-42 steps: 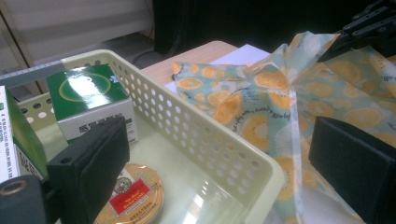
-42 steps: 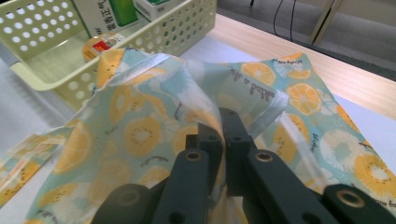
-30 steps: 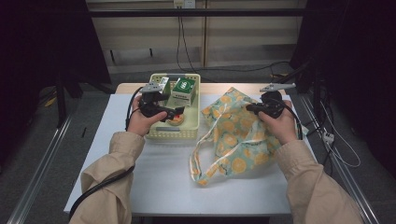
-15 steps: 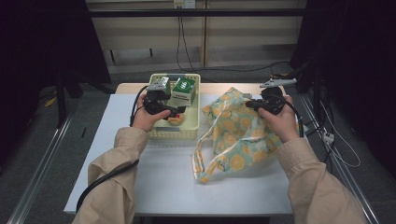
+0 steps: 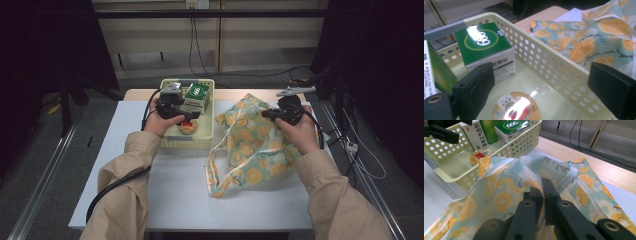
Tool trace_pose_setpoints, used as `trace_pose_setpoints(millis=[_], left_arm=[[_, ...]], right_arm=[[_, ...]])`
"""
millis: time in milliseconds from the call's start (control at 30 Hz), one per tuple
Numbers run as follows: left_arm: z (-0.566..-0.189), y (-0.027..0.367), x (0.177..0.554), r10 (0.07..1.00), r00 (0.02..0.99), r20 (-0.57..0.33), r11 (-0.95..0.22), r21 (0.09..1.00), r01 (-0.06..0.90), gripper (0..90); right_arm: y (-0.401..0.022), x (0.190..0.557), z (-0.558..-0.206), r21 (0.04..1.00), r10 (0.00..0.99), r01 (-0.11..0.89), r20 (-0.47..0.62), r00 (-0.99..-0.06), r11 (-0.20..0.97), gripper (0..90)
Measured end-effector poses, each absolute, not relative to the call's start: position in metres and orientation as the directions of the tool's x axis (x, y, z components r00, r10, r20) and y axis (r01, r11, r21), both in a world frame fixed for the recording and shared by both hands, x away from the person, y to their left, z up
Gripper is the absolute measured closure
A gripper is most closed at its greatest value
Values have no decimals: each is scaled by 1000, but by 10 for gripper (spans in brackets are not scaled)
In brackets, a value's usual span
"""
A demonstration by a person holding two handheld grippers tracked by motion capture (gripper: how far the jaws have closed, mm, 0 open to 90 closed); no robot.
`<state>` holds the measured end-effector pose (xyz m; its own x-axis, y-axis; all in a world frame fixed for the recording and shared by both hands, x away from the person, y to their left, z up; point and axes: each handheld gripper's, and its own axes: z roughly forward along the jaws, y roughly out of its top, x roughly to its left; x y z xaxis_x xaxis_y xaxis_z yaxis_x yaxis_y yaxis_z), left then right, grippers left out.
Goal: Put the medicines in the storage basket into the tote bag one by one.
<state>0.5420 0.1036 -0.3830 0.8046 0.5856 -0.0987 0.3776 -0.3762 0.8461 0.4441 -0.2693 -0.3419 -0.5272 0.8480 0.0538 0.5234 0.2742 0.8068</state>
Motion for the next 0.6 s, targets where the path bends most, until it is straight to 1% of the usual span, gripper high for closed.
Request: trace_pose_setpoints(millis=[100, 133, 267, 300, 400, 500, 533, 567, 600], left_arm=[[-386, 101, 547, 588, 802, -105, -373, 845, 384, 79], [-387, 101, 549, 588, 803, -100, -378, 843, 382, 92], [-394, 100, 556, 596, 799, -84, -406, 827, 389, 93], [-396, 99, 557, 595, 797, -106, -395, 824, 405, 94], [-405, 97, 561, 597, 798, -87, -437, 798, 414, 94], [-418, 97, 563, 592, 804, -56, -494, 763, 417, 94], [-420, 97, 562, 588, 808, -13, -521, 758, 392, 87], [-421, 99, 562, 581, 814, 9, -529, 764, 369, 94], [-422, 97, 561, 606, 795, 33, -527, 765, 370, 92]], right_arm=[[-270, 444, -342, 805, 849, 527, 56, -525, 272, 890], [-270, 444, -342, 807, 849, 526, 58, -525, 269, 890], [-270, 443, -342, 806, 849, 527, 57, -526, 272, 890], [-270, 443, -342, 804, 849, 528, 56, -525, 273, 890], [-271, 443, -343, 804, 849, 528, 57, -526, 273, 890], [-271, 443, -344, 803, 849, 531, 60, -525, 271, 890], [-271, 443, -345, 801, 849, 533, 60, -525, 273, 890], [-270, 443, -346, 799, 848, 535, 61, -527, 275, 890], [-270, 443, -347, 799, 847, 535, 61, -528, 275, 890]])
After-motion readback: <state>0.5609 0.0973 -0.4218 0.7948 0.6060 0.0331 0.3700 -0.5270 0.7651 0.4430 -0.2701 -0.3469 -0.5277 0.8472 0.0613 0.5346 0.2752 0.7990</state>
